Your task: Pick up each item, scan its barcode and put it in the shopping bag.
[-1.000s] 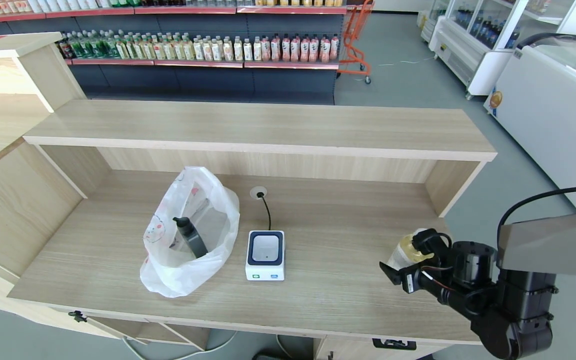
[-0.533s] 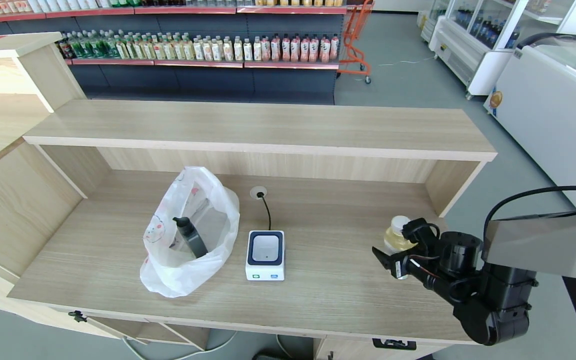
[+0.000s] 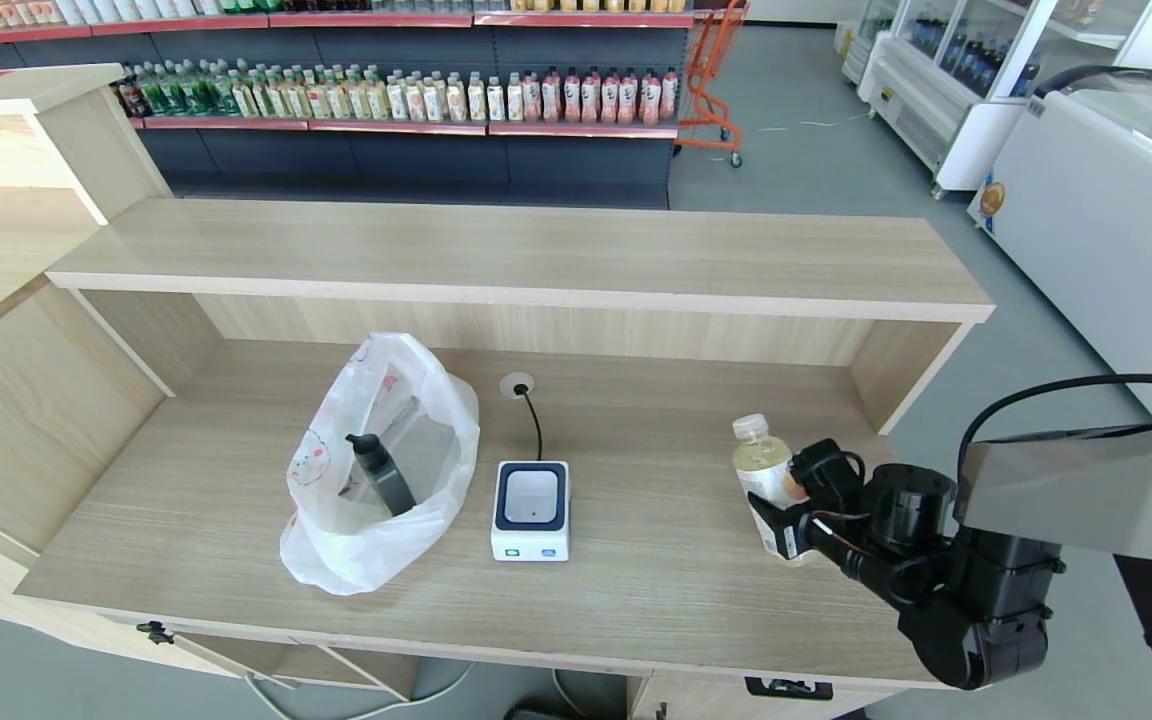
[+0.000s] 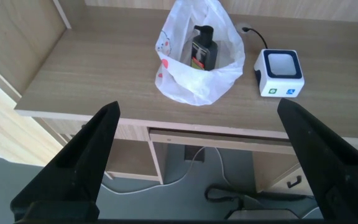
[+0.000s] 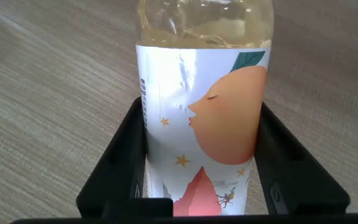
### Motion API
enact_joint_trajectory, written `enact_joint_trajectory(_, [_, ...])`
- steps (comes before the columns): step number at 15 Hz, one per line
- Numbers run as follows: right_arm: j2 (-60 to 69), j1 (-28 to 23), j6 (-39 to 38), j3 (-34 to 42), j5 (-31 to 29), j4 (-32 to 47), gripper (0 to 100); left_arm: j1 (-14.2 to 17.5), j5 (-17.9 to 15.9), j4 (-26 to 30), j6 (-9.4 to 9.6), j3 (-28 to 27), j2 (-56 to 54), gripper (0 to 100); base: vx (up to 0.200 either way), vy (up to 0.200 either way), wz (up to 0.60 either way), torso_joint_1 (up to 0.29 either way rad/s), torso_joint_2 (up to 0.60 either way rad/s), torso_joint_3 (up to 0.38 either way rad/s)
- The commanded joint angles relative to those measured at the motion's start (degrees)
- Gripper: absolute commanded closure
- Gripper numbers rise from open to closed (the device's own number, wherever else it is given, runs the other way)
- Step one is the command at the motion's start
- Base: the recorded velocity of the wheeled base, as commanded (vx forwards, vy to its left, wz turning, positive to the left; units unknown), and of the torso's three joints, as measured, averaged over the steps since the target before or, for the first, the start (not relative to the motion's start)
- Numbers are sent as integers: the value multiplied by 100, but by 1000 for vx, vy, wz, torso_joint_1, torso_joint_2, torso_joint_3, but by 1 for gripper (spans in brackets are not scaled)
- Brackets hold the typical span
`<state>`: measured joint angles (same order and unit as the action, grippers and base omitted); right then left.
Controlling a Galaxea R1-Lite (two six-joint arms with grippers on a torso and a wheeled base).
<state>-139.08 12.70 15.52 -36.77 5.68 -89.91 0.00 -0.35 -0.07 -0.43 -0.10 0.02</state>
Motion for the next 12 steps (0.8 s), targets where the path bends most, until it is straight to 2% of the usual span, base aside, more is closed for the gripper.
enact_joint_trajectory(1, [22, 22, 4, 20, -14, -9, 100, 0, 0, -1, -1, 1, -2, 0, 0, 0, 0, 0, 0, 0])
enact_joint_trajectory(8, [716, 48, -743, 82, 21, -9, 100, 0, 0, -1, -1, 1, -2, 0, 0, 0, 0, 0, 0, 0])
enact_joint_trajectory(10, [1120, 241, -1253, 196, 82, -9, 100, 0, 0, -1, -1, 1, -2, 0, 0, 0, 0, 0, 0, 0])
enact_joint_trajectory(12, [1753, 549, -1807, 530, 487, -9, 100, 0, 0, -1, -1, 1, -2, 0, 0, 0, 0, 0, 0, 0])
